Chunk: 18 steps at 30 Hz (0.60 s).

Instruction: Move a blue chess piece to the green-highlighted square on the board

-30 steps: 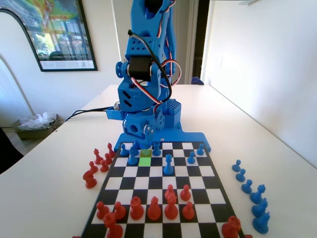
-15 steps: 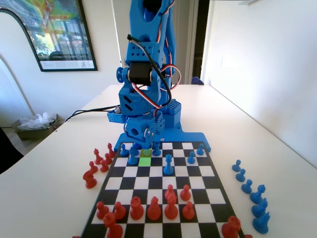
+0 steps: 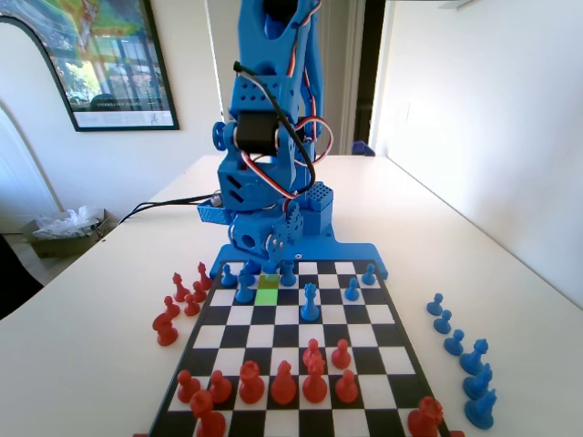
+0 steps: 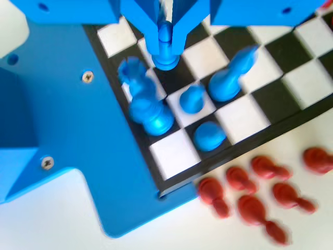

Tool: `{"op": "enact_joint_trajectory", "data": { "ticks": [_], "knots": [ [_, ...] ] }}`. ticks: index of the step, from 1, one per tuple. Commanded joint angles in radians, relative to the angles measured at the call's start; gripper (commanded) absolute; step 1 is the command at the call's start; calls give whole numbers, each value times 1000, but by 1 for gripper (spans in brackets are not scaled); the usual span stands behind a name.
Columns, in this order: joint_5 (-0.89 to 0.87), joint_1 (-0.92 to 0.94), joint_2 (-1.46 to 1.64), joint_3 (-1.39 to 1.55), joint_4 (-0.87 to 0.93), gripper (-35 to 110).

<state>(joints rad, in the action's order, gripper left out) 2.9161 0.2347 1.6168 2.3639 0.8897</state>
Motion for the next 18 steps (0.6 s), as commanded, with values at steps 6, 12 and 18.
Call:
{"op": "enact_joint_trajectory", "data": {
  "ticks": [6, 12, 18],
  "knots": [
    [104, -31, -23, -143, 54, 2],
    [98, -12, -74, -147, -3, 2],
    [91, 0, -84, -161, -11, 2]
  ]
}}
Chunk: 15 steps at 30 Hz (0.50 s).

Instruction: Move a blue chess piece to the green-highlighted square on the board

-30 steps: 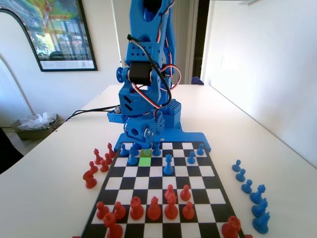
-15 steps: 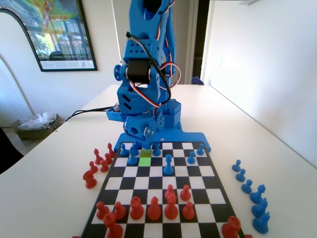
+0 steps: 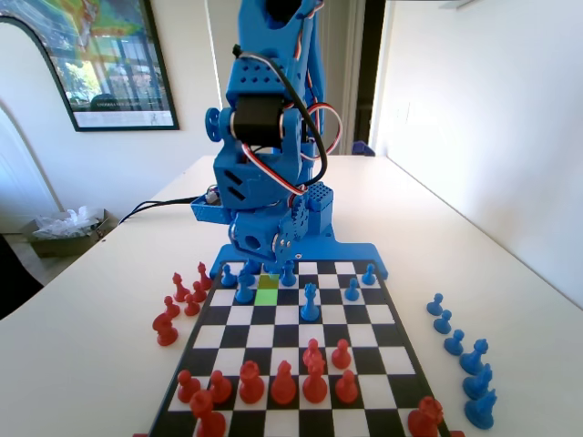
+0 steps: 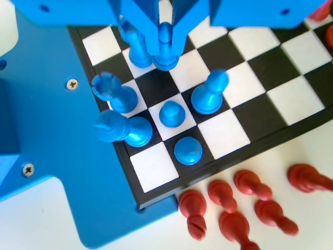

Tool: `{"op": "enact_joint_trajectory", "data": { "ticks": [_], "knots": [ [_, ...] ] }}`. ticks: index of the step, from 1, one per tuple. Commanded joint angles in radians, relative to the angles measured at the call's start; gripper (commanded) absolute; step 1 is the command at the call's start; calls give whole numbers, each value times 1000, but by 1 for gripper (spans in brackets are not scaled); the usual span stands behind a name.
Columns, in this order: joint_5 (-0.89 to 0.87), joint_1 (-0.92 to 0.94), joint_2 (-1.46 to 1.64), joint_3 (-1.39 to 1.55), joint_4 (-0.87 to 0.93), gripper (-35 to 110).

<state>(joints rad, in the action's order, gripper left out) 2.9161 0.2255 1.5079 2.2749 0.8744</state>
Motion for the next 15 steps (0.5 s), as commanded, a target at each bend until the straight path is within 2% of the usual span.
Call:
{"op": "enact_joint_trajectory", "data": {
  "ticks": [1, 15],
  "knots": [
    [87, 8, 21, -77, 5, 2],
    [29, -6, -11, -69, -89, 2]
  ]
}}
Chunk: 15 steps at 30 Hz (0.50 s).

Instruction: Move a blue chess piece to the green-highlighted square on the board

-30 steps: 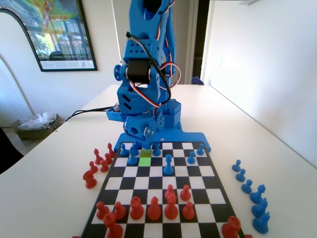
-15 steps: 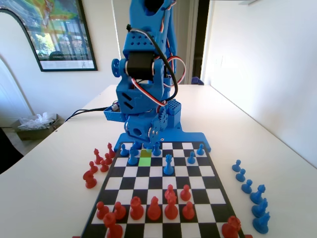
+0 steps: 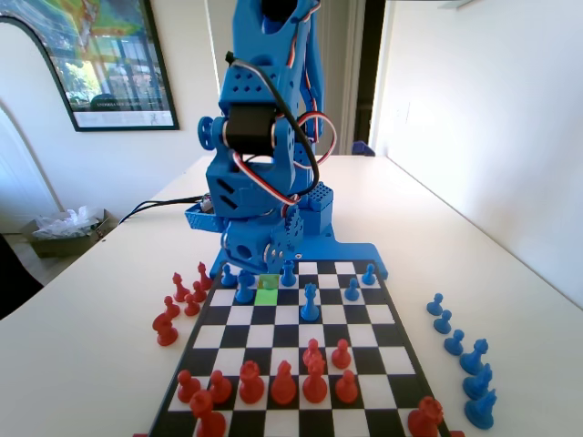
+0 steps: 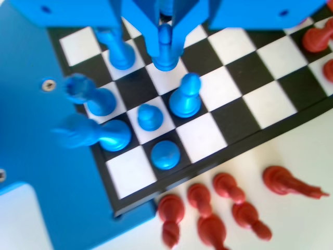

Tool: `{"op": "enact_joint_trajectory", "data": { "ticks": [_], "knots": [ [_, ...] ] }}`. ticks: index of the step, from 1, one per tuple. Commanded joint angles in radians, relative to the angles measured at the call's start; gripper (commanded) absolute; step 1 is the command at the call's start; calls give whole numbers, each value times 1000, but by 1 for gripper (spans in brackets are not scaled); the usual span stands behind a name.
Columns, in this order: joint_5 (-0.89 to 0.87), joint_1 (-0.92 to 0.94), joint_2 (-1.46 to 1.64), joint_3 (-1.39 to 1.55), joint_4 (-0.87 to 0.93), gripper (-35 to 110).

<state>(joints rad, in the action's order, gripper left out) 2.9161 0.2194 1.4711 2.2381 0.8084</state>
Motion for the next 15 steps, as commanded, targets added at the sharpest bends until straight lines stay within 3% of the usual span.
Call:
{"op": "enact_joint_trajectory", "data": {
  "ticks": [1, 15],
  "knots": [
    [34, 2, 25, -21, -40, 2],
    [81, 35, 15, 57, -135, 2]
  ]
}}
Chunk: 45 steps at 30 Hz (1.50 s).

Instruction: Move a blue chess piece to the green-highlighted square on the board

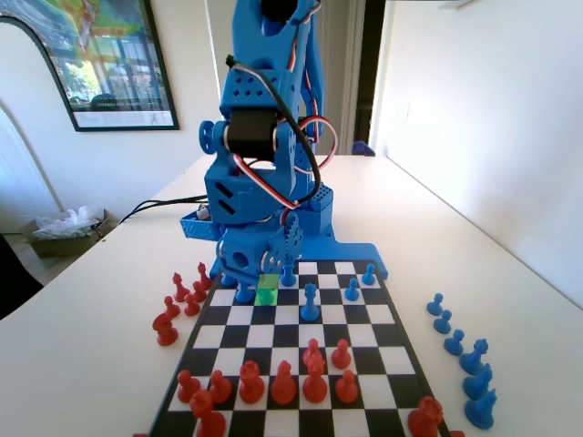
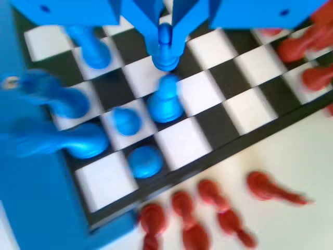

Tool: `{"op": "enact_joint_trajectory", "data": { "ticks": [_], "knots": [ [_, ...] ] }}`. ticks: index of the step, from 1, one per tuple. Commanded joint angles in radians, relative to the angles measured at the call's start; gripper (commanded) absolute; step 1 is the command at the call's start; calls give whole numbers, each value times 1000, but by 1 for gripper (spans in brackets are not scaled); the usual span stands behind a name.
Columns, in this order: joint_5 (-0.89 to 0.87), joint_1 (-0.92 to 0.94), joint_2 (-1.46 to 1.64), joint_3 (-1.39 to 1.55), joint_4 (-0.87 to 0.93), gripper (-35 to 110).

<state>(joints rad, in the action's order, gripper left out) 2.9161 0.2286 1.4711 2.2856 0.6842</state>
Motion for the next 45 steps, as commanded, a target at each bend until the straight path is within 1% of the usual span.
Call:
{"op": "enact_joint_trajectory", "data": {
  "ticks": [1, 7, 17, 21, 31, 37, 42, 45],
  "knots": [
    [83, 28, 15, 15, -14, 2],
    [106, 38, 18, 58, -52, 2],
    [95, 26, 35, 74, -46, 3],
    [100, 25, 35, 40, 9, 9],
    [84, 11, 34, -77, 149, 10],
    [64, 0, 38, -153, 255, 8],
    [60, -3, 66, -222, 359, 3],
    [26, -14, 89, -239, 370, 1]
  ]
}}
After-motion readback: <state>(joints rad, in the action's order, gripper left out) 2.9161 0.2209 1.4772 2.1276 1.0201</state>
